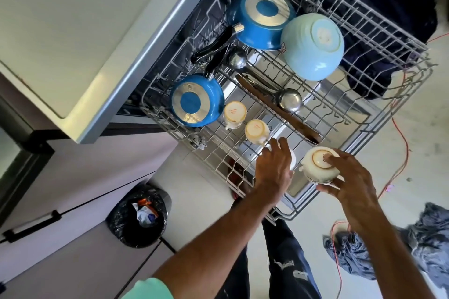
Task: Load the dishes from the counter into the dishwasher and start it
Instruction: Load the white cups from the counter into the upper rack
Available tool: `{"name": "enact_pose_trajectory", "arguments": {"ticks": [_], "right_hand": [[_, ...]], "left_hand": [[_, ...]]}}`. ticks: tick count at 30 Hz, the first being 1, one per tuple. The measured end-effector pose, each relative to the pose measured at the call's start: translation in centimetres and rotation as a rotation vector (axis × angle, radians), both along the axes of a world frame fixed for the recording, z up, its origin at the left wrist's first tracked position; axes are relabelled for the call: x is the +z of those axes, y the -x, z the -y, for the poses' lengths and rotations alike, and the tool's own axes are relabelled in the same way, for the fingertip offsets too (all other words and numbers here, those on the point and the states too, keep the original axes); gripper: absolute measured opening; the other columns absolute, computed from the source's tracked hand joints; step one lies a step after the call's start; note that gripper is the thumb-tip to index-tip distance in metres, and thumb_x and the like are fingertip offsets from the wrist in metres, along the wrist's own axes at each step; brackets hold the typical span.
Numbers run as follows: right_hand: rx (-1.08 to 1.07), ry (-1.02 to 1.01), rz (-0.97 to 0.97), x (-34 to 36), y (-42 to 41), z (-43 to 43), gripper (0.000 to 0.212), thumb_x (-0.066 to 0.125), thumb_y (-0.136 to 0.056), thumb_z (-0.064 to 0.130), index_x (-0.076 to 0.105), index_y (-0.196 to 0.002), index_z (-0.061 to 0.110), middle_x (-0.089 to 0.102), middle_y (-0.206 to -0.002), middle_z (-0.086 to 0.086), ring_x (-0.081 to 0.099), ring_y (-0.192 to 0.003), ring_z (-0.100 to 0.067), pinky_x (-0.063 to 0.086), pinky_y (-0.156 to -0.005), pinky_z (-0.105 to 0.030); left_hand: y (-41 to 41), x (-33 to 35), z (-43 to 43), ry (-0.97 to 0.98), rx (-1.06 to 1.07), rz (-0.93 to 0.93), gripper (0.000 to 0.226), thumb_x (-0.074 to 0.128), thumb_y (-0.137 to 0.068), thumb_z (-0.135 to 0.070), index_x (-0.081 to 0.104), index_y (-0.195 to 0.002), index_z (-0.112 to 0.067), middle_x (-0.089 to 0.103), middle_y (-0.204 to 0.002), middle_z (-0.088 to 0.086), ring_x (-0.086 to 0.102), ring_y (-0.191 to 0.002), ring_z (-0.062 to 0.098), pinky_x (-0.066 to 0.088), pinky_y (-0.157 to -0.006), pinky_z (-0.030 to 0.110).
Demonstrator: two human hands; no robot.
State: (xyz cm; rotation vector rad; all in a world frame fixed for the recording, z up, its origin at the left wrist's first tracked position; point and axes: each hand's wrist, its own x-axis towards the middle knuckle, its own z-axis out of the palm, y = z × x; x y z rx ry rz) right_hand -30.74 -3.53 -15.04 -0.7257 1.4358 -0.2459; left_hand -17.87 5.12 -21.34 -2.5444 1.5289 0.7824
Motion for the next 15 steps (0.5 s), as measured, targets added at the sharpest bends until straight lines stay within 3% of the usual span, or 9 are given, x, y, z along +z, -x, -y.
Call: {"name": "enact_pose_trajectory", "arguments": {"ticks": [4,6,8,11,15], "right_hand": [[-0.021,0.0,0.02,-0.1,-0.4,0.2,0.014,0.066,-0.092,0.017,0.069,-0.105,0.024,0.066,-0.115,-0.01,0.067,-0.101,-0.034,0.059,-0.069,-0.04],[-0.035,-0.005,0.031,-0.2,-0.5,0.3,0.017,0.067,-0.092,0.018,0.069,-0.109,0.022,0.065,-0.119,-0.012,0.068,-0.103,-0.034,0.06,-0.071,-0.042],[-0.057,-0.01,0.044,-0.2,-0.7,0.5,0.019,0.067,-0.092,0.017,0.068,-0.111,0.02,0.064,-0.12,-0.013,0.067,-0.103,-0.036,0.06,-0.069,-0.04],[-0.067,-0.012,0.058,-0.5,-1.3,0.5,0.023,0.066,-0.092,0.018,0.067,-0.115,0.017,0.065,-0.12,-0.014,0.067,-0.105,-0.038,0.06,-0.07,-0.041],[-0.066,-0.004,0.116,-0.6,-2.1,0.1,0.021,0.066,-0.093,0.017,0.068,-0.113,0.016,0.066,-0.12,-0.013,0.069,-0.104,-0.036,0.061,-0.068,-0.04]], "left_hand": [[-0.5,1.3,0.0,0.009,0.019,0.033,0.094,0.074,-0.077,-0.063,0.039,-0.14,-0.002,0.053,-0.136,0.022,0.068,-0.099,0.029,0.06,-0.071,0.037],[-1.6,2.4,-0.1,0.074,0.019,0.051,0.077,0.069,-0.084,-0.06,0.049,-0.132,-0.004,0.06,-0.126,0.018,0.07,-0.087,0.025,0.06,-0.061,0.035],[-3.3,2.9,0.4,0.194,0.018,0.054,0.052,0.067,-0.092,-0.042,0.056,-0.126,-0.004,0.065,-0.116,0.014,0.07,-0.082,0.021,0.061,-0.06,0.032],[-7.2,2.1,2.8,0.332,-0.002,0.068,0.035,0.066,-0.09,-0.012,0.057,-0.123,-0.004,0.066,-0.113,0.012,0.066,-0.093,0.019,0.061,-0.071,0.03],[-12.2,-0.5,6.6,0.283,-0.113,0.11,0.045,0.069,-0.086,-0.005,0.057,-0.129,-0.004,0.062,-0.127,0.015,0.06,-0.113,0.026,0.053,-0.093,0.035]]}}
